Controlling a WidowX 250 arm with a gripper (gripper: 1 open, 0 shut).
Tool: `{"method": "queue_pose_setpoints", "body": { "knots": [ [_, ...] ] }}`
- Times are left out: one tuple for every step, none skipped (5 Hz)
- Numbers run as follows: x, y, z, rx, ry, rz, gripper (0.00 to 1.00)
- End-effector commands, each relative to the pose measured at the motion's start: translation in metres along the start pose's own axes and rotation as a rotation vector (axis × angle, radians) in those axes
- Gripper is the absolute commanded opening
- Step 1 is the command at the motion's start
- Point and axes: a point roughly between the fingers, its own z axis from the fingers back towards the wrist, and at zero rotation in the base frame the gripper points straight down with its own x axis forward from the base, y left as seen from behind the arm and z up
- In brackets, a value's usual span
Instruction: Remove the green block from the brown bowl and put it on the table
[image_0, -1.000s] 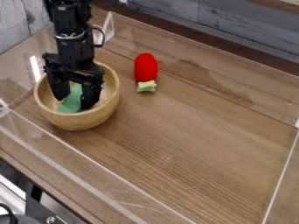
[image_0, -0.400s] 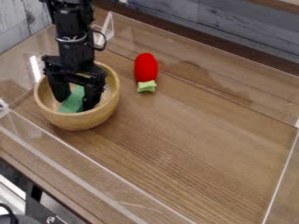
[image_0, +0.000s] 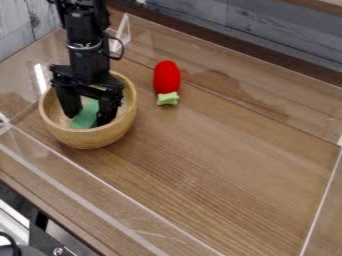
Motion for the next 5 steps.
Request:
{"method": "queue_pose_setpoints", "body": {
  "knots": [
    [0.0031,-0.001,0.0038,0.015,-0.021,0.001,1.0],
    [0.0031,-0.0013,0.0038,0.018,-0.022,0.002,1.0],
    [0.0021,-0.0014,0.008,0.019,-0.025,0.003,1.0],
    [0.0011,-0.0016,0.0121,0.02,-0.028,0.005,1.0],
    [0.0028,-0.0016,0.0072,0.022,-0.023,0.006,0.0]
  ]
}}
